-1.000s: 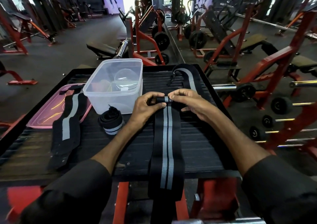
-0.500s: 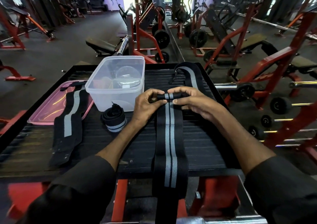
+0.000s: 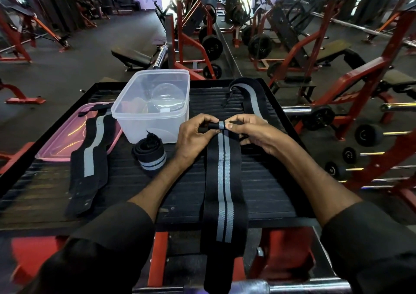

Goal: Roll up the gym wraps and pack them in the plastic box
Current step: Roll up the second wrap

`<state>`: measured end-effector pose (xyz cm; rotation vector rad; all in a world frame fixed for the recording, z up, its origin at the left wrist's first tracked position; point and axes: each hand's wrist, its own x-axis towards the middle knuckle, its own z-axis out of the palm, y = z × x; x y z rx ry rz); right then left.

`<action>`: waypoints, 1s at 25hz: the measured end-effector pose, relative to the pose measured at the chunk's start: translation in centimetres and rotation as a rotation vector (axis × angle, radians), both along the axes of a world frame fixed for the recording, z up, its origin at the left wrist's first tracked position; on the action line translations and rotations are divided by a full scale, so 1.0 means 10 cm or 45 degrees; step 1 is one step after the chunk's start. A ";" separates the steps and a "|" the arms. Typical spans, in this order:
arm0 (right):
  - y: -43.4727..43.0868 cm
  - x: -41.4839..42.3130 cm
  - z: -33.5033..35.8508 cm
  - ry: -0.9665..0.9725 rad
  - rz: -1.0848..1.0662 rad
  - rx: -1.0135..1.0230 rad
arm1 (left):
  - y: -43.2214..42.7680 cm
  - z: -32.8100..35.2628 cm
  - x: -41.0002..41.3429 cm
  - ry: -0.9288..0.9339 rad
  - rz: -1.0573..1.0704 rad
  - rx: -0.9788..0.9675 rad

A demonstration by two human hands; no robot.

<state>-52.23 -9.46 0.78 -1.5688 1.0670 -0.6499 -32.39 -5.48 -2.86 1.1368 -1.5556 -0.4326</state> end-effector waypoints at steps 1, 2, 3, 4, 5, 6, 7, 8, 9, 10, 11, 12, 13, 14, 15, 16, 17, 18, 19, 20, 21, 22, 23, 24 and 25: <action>0.01 0.00 0.00 0.011 -0.021 -0.062 | -0.01 0.01 0.00 0.000 -0.020 0.037; 0.01 0.00 0.00 0.007 -0.027 -0.116 | -0.01 0.02 0.01 0.017 -0.061 0.101; 0.01 -0.01 -0.01 -0.011 -0.018 -0.159 | -0.01 0.04 0.01 0.059 -0.124 0.181; 0.02 -0.03 -0.01 -0.035 0.000 -0.195 | -0.01 0.06 0.00 0.121 -0.196 0.260; 0.03 -0.04 -0.01 -0.058 0.021 -0.232 | 0.00 0.07 -0.01 0.201 -0.261 0.329; 0.03 -0.04 -0.01 -0.092 0.046 -0.267 | 0.01 0.07 0.00 0.276 -0.305 0.390; 0.04 -0.04 -0.01 -0.140 0.069 -0.300 | 0.02 0.07 0.00 0.329 -0.336 0.448; 0.05 -0.04 -0.01 -0.181 0.083 -0.336 | 0.03 0.07 0.00 0.349 -0.354 0.500; 0.05 -0.04 -0.02 -0.202 0.089 -0.379 | 0.04 0.08 0.01 0.348 -0.366 0.545; 0.04 -0.04 -0.03 -0.208 0.090 -0.430 | 0.04 0.09 0.02 0.341 -0.375 0.586; 0.02 -0.04 -0.04 -0.207 0.094 -0.485 | 0.05 0.10 0.03 0.343 -0.382 0.635; 0.01 -0.04 -0.05 -0.196 0.099 -0.543 | 0.06 0.13 0.03 0.343 -0.382 0.688; 0.00 -0.04 -0.05 -0.173 0.098 -0.598 | 0.08 0.15 0.03 0.340 -0.374 0.731; 0.00 -0.03 -0.06 -0.137 0.088 -0.647 | 0.08 0.16 0.02 0.327 -0.354 0.741; -0.01 -0.02 -0.07 -0.105 0.077 -0.680 | 0.08 0.16 0.02 0.316 -0.328 0.720; -0.01 -0.01 -0.08 -0.077 0.070 -0.697 | 0.07 0.13 0.02 0.310 -0.307 0.677; 0.00 0.00 -0.08 -0.055 0.060 -0.696 | 0.07 0.13 0.02 0.323 -0.304 0.632; 0.01 0.01 -0.06 -0.049 0.050 -0.657 | 0.07 0.12 0.02 0.329 -0.308 0.596; 0.02 0.00 -0.04 -0.069 0.048 -0.557 | 0.09 0.12 0.02 0.333 -0.321 0.576; 0.03 -0.03 -0.01 -0.115 0.056 -0.390 | 0.08 0.11 0.02 0.330 -0.331 0.566; 0.04 -0.06 0.03 -0.183 0.061 -0.178 | 0.08 0.12 0.02 0.335 -0.340 0.562; 0.05 -0.08 0.05 -0.259 0.061 0.033 | 0.08 0.11 0.02 0.332 -0.346 0.555; 0.04 -0.08 0.06 -0.329 0.040 0.176 | 0.07 0.11 0.03 0.325 -0.352 0.547; 0.02 -0.07 0.06 -0.387 -0.005 0.252 | 0.07 0.10 0.03 0.308 -0.360 0.539; 0.01 -0.05 0.04 -0.422 -0.054 0.285 | 0.07 0.09 0.04 0.296 -0.371 0.529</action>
